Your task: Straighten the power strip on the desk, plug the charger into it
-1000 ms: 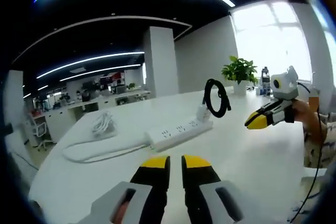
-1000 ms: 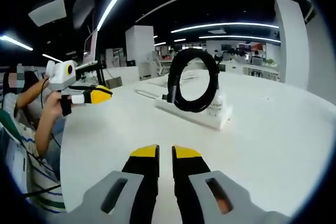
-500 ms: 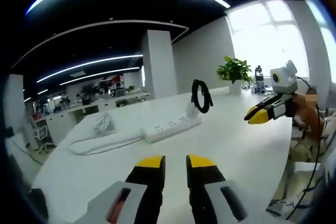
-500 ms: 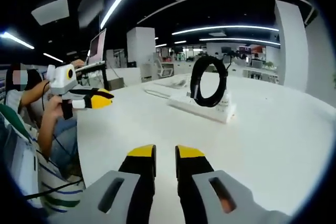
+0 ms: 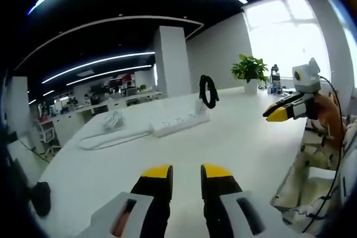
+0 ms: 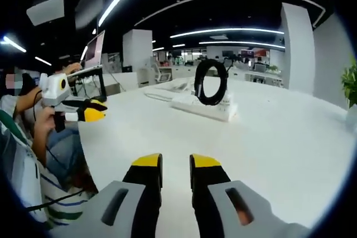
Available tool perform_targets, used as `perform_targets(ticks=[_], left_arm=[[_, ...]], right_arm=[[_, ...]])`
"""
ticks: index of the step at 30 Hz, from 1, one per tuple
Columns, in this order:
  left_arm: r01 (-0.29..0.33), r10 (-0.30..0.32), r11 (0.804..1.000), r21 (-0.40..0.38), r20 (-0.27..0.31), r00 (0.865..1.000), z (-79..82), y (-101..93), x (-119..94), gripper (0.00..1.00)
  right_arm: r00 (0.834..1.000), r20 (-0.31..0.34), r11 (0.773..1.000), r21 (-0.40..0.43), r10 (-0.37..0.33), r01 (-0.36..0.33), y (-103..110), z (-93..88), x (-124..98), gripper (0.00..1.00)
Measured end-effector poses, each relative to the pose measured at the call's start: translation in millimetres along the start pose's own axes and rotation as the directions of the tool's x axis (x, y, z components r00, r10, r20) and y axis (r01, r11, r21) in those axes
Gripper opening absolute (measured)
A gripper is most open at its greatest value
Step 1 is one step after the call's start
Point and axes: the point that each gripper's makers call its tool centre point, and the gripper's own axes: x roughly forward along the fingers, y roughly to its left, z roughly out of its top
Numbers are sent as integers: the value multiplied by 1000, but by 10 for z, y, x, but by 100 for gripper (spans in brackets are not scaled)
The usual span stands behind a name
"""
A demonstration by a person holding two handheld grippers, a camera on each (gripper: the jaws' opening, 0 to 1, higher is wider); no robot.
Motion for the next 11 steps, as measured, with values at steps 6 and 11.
perform_targets(ticks=[6,11], left_arm=[[-17,17,1000,6,5,1000,2,-52,-139,21],[-46,46,999,0,0,999,-23,-15,-178,24]], right_arm=[[1000,8,1000,20,-10,10,24,62,41,20],[996,68,997,59,-56,52,-80,162,22,20]])
